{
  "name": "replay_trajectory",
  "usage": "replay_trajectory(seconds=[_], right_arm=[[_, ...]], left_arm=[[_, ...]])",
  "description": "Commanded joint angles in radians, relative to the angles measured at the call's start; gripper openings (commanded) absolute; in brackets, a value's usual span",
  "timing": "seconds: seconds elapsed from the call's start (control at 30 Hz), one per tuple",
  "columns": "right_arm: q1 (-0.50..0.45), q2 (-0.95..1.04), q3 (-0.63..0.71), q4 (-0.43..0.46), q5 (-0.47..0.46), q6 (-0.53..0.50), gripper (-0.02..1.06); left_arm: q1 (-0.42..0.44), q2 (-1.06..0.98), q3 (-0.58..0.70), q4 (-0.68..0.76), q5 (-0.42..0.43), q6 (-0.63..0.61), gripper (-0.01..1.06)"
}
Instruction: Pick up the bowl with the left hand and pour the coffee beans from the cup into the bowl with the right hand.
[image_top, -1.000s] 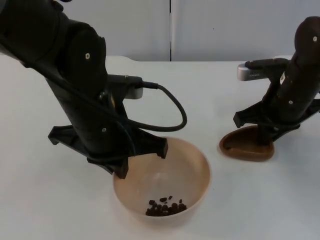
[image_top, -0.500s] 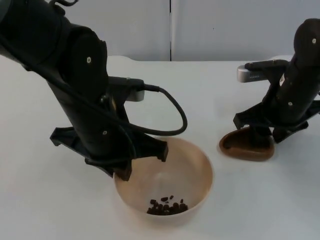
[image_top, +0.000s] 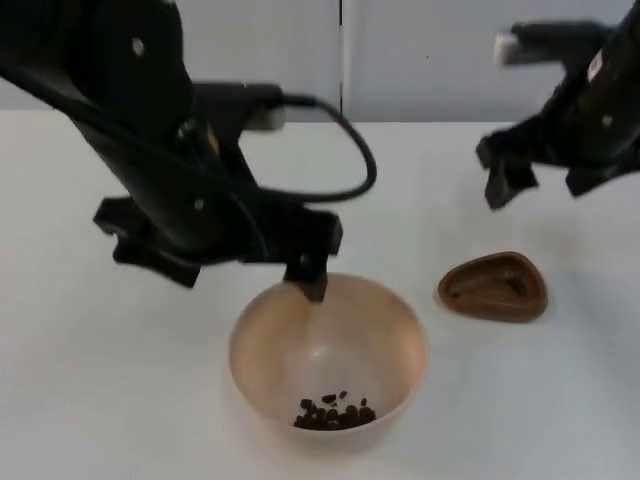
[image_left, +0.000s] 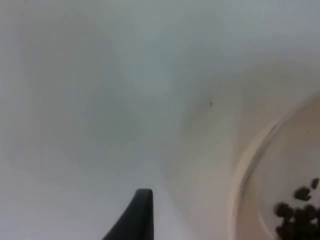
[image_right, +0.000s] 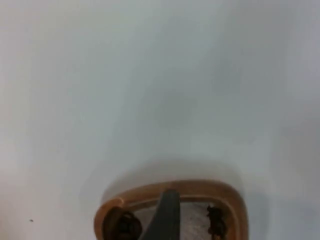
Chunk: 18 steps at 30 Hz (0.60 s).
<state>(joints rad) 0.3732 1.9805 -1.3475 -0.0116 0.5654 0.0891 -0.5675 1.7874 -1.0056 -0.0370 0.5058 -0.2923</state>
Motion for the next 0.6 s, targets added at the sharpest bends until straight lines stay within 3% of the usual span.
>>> replay_trajectory(seconds=[0.0,0.43,0.57], right_arm=[[-0.004,-0.061,0.005,-0.004,0.01,-0.011,0.75],[0.0,-0.334,0.005,-0.001,0.156,-0.055,0.75],[0.0,-0.434,0.005,-0.003,0.209,-0.063,0.75]], left_arm=[[-0.001,-0.062,0.003,-0.005,-0.014,-0.001,1.05],[-0.001,-0.338,0.003,0.029,-0.031,-0.001,1.05],[-0.001,-0.432,0.003,0.025,0.003,-0.001,1.05]])
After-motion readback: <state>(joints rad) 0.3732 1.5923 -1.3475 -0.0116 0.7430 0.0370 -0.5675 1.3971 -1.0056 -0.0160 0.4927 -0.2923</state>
